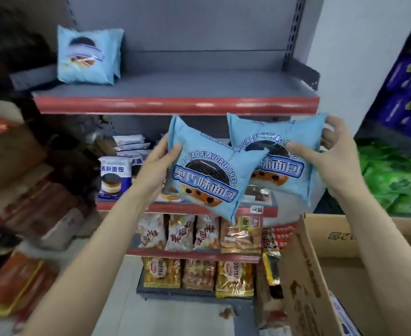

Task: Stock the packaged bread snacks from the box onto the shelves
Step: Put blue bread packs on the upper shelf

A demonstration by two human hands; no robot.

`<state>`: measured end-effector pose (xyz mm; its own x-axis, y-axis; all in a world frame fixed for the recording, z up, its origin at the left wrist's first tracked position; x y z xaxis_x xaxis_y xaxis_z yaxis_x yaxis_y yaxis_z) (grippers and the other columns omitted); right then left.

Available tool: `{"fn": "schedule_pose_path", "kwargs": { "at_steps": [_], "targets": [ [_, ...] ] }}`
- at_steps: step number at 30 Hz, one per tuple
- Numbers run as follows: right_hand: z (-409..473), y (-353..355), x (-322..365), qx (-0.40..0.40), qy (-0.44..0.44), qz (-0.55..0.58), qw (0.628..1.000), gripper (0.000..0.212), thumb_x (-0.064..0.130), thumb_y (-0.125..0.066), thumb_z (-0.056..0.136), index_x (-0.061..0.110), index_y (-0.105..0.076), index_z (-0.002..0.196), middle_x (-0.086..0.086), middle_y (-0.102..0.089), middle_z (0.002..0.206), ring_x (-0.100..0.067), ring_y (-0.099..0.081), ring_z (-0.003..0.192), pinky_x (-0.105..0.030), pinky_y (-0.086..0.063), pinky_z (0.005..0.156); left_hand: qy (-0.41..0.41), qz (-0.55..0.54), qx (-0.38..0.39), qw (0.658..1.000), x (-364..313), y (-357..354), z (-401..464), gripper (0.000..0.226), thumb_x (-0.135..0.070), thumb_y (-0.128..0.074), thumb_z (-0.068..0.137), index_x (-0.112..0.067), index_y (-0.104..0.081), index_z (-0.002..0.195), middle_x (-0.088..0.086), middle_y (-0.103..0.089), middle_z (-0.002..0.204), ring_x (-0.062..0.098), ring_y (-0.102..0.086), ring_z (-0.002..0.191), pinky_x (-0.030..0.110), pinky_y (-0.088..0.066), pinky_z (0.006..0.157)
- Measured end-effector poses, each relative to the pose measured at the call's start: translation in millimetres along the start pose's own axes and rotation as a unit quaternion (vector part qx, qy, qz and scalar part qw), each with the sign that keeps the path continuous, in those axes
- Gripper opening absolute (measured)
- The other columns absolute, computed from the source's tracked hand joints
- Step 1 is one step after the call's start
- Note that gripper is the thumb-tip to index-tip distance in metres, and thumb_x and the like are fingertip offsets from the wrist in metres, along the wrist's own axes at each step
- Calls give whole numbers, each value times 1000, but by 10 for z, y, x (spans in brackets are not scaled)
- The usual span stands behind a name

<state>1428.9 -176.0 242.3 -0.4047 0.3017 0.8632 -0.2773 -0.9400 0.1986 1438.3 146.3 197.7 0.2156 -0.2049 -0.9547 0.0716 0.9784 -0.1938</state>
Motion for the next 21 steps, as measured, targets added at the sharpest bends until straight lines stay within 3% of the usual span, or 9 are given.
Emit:
{"fn": "schedule_pose_path", "kwargs": {
  "at_steps": [2,5,11,16,21],
  "targets": [
    [119,-292,138,30,16,16,999,49,38,-83,65,38,-54,104,19,-66,101,6,-62,92,-21,-52,83,-30,48,-72,996,-193,301,-81,22,-26,-51,96,-39,-60,111,-13,-72,101,6,-68,89,23,-54,70],
    [312,-666,435,48,27,83,995,44,49,-78,59,36,-58,96,16,-68,97,2,-64,87,-16,-52,73,-87,88,-142,982,-613,655,-199,18,-32,-49,98,-33,-66,100,-9,-74,97,9,-69,86,25,-54,69],
    [841,-1279,952,35,48,178,982,36,33,-77,73,25,-54,99,5,-67,100,-5,-63,85,-23,-52,75,-184,96,-244,947,-1430,1263,-116,16,-29,-46,100,-26,-61,102,-7,-73,96,9,-69,88,25,-55,72],
    [1231,-1781,1262,-18,78,187,979,35,24,-75,79,21,-46,99,6,-61,98,-1,-58,82,-20,-49,78,-232,178,-298,909,-1858,1747,308,15,-32,-42,100,-26,-55,94,-9,-65,88,-1,-63,76,20,-51,69],
    [1632,-2255,1430,-62,122,109,984,44,30,-74,77,18,-44,106,19,-57,93,11,-55,76,-10,-46,72,-253,197,-284,904,-2027,2303,1050,18,-30,-40,101,-25,-50,86,-9,-60,81,0,-58,70,26,-47,69]
  ]
}}
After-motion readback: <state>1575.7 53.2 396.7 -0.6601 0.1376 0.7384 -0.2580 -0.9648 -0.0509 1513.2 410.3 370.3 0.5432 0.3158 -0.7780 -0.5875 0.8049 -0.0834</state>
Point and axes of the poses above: each hand's wrist, its own z-axis towards the middle knuckle, its own y-axis out of the back of the hand, x = y × z, the point moved 7 cm from there along z, towards the middle knuckle
